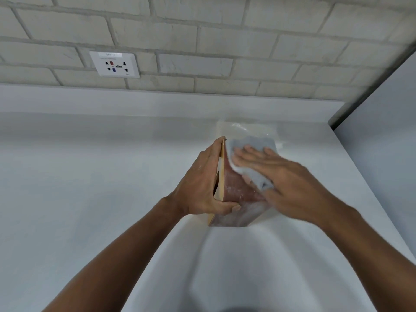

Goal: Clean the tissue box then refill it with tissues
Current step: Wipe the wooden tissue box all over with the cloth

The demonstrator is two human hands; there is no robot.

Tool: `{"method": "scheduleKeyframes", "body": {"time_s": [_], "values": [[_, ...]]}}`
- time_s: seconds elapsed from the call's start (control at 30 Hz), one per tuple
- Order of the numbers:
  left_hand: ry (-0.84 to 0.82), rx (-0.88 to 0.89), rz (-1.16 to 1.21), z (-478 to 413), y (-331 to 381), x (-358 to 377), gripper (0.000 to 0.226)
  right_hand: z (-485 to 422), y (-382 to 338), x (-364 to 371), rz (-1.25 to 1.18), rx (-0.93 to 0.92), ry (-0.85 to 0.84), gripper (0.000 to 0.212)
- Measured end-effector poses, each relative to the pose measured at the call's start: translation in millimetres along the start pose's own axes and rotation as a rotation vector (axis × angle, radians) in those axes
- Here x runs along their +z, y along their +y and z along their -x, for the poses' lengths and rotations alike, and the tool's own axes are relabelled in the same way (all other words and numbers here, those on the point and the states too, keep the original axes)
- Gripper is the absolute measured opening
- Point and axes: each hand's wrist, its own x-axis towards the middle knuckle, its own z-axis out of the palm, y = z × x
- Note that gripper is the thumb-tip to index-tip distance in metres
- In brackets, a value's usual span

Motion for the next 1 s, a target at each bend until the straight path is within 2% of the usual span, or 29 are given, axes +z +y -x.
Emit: {"method": "scheduleKeyframes", "body": {"time_s": [0.1,0.2,0.27,0.37,0.4,0.5,0.53,0.67,0.8,0.87,0.93,1.0], "values": [[-0.002,-0.010,-0.007,1,-1,0,0.140,-15,1,-6,-0.008,0.096,0.071,0.069],[0.038,0.073,0.020,-2,5,-1,0.118,-17,-9,5,0.016,0.018,0.002,0.072],[0.043,0.088,0.028,-1,2,1,0.111,-14,-3,3,-0.002,0.002,0.001,0.066],[0.021,0.043,0.015,2,-4,3,0.127,-26,6,-7,0.027,0.093,0.081,0.052],[0.032,0.064,0.024,1,-1,1,0.124,-31,2,-6,0.057,0.108,0.067,0.052],[0.081,0.164,0.041,-1,8,-2,0.103,-33,-10,2,0.077,0.008,-0.021,0.064],[0.081,0.172,0.047,-1,6,-1,0.102,-28,-8,1,0.062,-0.012,-0.026,0.065],[0.048,0.085,0.034,1,1,0,0.126,-28,12,-13,0.044,0.092,0.058,0.049],[0.075,0.152,0.082,-3,11,-2,0.102,-41,-5,-4,0.091,0.043,-0.024,0.056],[0.039,0.121,0.083,-2,5,-1,0.110,-29,2,-9,0.072,0.021,-0.037,0.059],[0.006,0.034,0.068,2,-5,3,0.129,-21,14,-20,0.071,0.065,0.005,0.052],[-0.021,0.011,0.056,4,-7,5,0.136,-26,17,-23,0.101,0.136,0.031,0.043]]}}
